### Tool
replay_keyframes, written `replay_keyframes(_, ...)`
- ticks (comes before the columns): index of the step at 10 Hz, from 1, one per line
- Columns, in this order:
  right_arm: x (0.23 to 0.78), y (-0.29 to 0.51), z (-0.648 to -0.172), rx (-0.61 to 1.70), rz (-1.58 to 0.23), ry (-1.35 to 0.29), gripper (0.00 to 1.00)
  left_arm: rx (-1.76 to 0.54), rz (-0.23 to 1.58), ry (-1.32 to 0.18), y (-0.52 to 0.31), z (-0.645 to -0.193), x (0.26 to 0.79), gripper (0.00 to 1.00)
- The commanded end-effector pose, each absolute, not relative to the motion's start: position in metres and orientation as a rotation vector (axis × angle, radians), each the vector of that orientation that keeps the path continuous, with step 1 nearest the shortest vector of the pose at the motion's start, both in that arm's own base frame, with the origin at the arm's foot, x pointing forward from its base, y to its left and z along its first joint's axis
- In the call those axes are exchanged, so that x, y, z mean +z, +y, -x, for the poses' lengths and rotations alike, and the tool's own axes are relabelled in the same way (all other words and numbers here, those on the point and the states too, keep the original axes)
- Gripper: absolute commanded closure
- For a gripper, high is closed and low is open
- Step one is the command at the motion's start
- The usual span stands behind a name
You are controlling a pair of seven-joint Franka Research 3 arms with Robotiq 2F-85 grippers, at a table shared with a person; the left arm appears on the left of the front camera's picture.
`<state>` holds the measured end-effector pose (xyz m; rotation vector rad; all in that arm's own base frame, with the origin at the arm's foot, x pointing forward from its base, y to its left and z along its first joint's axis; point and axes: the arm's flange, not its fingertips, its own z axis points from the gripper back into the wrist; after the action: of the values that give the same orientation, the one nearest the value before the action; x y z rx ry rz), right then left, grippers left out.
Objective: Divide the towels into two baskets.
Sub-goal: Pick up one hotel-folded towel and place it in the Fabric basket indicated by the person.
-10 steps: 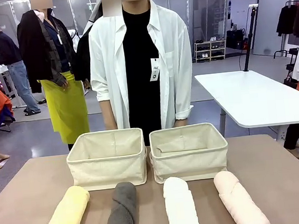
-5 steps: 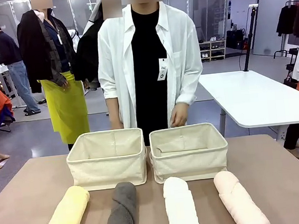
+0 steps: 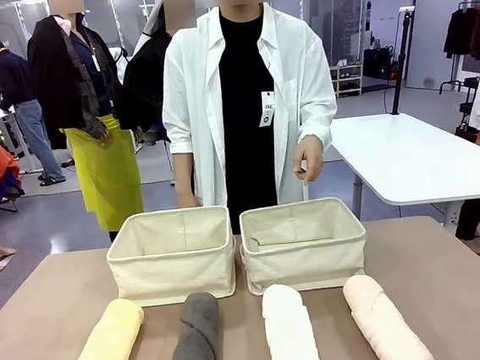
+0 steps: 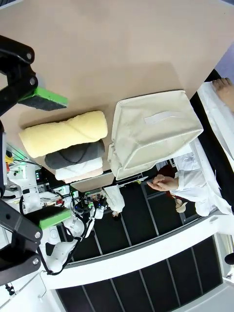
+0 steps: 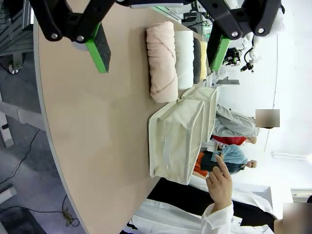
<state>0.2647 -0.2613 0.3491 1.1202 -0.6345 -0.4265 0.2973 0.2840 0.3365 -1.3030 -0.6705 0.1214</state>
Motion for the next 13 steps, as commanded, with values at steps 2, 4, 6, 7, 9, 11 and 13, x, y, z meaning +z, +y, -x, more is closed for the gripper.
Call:
replay_keyframes(2,0.35,-0.263,-0.262,-0.425,-1.129,-0.638,0.0,0.114,1.31,-0.682,0.286,-0.293,0.338,0.0)
replay_keyframes(4,0.35,-0.263,-0.262,-0.425,-1.129,-0.638,0.0,0.114,1.31,-0.682,0.286,-0.293,0.338,0.0)
replay_keyframes(6,0.35,-0.263,-0.262,-0.425,-1.129,-0.638,0.0,0.114,1.31,-0.682,0.286,-0.293,0.338,0.0)
replay_keyframes(7,0.349,-0.261,-0.265,-0.426,-1.12,-0.634,0.0,0.114,1.31,-0.682,0.286,-0.293,0.338,0.0)
replay_keyframes(9,0.373,-0.235,-0.278,-0.289,-1.007,-0.6,0.0,0.114,1.31,-0.682,0.286,-0.293,0.338,0.0)
replay_keyframes(11,0.389,-0.194,-0.297,-0.173,-0.863,-0.545,0.0,0.114,1.31,-0.682,0.286,-0.293,0.338,0.0)
replay_keyframes(13,0.393,-0.135,-0.32,-0.018,-0.712,-0.451,0.0,0.114,1.31,-0.682,0.286,-0.293,0.338,0.0)
